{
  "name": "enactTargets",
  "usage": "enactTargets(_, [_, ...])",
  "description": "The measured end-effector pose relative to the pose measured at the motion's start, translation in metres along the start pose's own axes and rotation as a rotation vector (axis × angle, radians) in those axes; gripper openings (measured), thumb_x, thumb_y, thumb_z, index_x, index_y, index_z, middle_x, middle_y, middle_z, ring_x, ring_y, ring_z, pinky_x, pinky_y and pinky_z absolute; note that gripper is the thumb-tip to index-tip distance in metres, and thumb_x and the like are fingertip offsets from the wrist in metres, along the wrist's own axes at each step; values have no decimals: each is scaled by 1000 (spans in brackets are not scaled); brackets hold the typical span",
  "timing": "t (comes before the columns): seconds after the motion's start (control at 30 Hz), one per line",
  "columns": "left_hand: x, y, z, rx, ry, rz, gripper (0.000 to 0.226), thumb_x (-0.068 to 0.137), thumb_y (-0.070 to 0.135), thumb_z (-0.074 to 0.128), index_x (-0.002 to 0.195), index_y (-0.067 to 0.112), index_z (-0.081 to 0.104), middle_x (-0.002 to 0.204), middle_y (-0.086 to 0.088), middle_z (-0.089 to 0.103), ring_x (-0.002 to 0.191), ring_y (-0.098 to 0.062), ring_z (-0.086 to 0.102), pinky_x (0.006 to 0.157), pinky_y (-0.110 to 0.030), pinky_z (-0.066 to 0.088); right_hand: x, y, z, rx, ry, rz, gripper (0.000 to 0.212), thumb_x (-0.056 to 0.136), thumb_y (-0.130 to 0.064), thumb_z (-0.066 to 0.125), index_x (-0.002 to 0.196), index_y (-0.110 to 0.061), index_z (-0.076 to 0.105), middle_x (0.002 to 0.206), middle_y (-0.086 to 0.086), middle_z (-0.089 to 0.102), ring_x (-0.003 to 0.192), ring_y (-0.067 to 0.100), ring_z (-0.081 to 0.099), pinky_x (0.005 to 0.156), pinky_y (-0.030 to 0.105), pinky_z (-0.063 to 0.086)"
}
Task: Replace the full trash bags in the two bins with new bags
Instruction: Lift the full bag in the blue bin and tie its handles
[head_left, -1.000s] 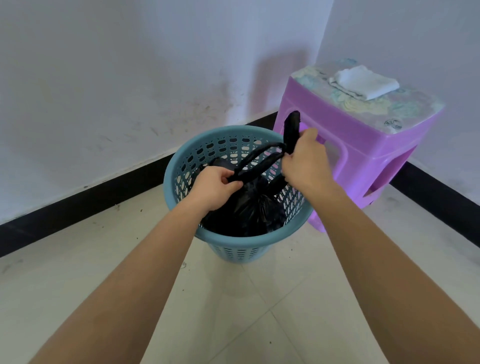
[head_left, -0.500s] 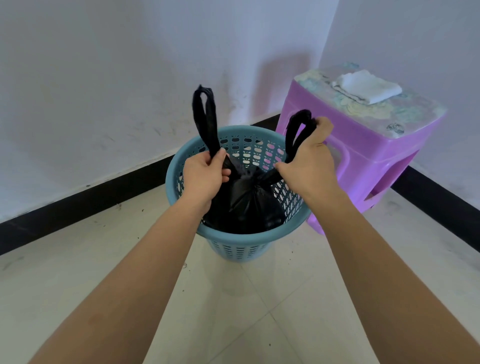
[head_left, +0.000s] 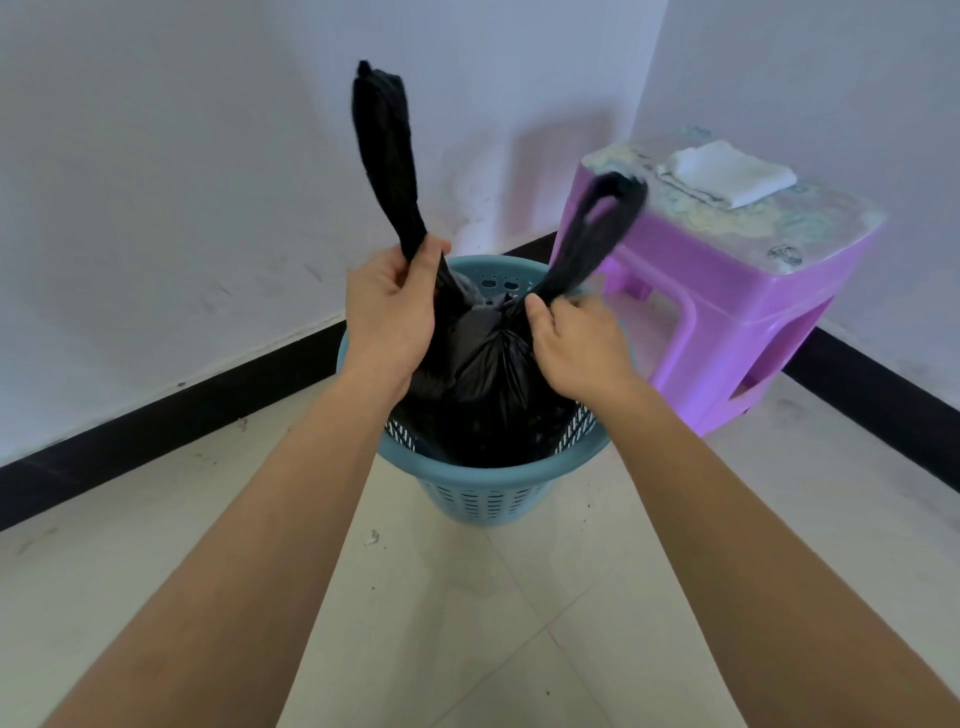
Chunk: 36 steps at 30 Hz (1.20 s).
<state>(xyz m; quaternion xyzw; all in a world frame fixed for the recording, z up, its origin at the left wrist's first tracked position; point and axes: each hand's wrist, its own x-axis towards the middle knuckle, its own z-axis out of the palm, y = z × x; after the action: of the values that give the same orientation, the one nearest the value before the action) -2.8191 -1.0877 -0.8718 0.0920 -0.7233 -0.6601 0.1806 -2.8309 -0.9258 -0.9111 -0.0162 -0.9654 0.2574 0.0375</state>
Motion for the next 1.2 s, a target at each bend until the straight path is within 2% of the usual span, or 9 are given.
enactTargets(0.07, [-3, -3, -1, 55, -53, -4, 23, 97, 35, 56, 99, 21, 73, 82, 8, 71, 72, 2, 65, 75, -24, 55, 6, -1, 1, 357, -41, -38, 49, 104, -47, 36, 84, -9, 60, 102, 16, 66, 99, 35, 61, 91, 44, 47])
enactTargets(0.13, [-6, -5, -1, 39, -104, -32, 23, 98, 35, 54, 98, 21, 73, 87, 2, 74, 84, -9, 70, 85, -34, 57, 6, -6, 2, 638, -108, 8, 39, 102, -44, 47, 100, -13, 70, 102, 11, 73, 99, 26, 67, 93, 41, 51])
enactTargets(0.37, [-6, -4, 7, -253, -64, -192, 28, 104, 27, 44, 91, 12, 64, 83, -4, 72, 82, -20, 70, 84, -30, 56, 0, -17, 9, 739, 30, 112, 33, 105, -39, 42, 116, -18, 64, 102, -6, 67, 97, 13, 60, 85, 29, 42])
enactTargets(0.6, [8, -15, -4, -249, -231, -440, 16, 100, 10, 46, 104, 10, 62, 61, 4, 37, 53, -8, 36, 57, -20, 35, 2, -7, 10, 386, 174, -232, 29, 104, -29, 47, 79, -15, 49, 65, -9, 49, 62, 15, 47, 62, 31, 32])
enactTargets(0.77, [10, -19, -35, -172, -640, -351, 28, 86, -12, 55, 105, 8, 62, 86, -9, 63, 82, -17, 64, 83, -31, 52, 10, -5, 5, -93, 19, -617, 22, 103, -29, 46, 103, -12, 60, 97, 6, 64, 92, 30, 59, 74, 42, 46])
enactTargets(0.83, [9, -15, -36, -168, -701, -353, 42, 83, -1, 67, 123, 8, 59, 109, -6, 70, 102, -15, 67, 91, -29, 54, 11, -9, 3, -211, 15, -635, 24, 103, -29, 41, 109, -12, 57, 104, 7, 63, 97, 31, 60, 72, 41, 44])
enactTargets(0.9, [7, -15, -32, -139, -671, -349, 51, 81, 15, 73, 129, 8, 56, 97, 3, 70, 87, -6, 68, 82, -23, 53, 11, -12, 5, -236, 14, -655, 24, 104, -28, 40, 111, -11, 56, 104, 10, 61, 96, 34, 60, 76, 44, 47])
enactTargets(1.03, [9, -17, -28, -106, -522, -339, 36, 97, 35, 55, 116, 7, 67, 61, 7, 43, 56, -6, 34, 60, -15, 41, 14, -10, 4, 103, -83, -612, 25, 97, -38, 58, 103, -16, 69, 90, 3, 69, 84, 19, 64, 80, 34, 48])
enactTargets(1.2, [12, -17, -36, -187, -500, -386, 41, 99, 40, 48, 116, 8, 67, 55, 6, 33, 53, -9, 36, 68, -21, 41, 17, 7, -9, 643, -471, -254, 8, 88, -25, 74, 94, -20, 72, 69, -9, 69, 62, 2, 62, 63, 17, 52])
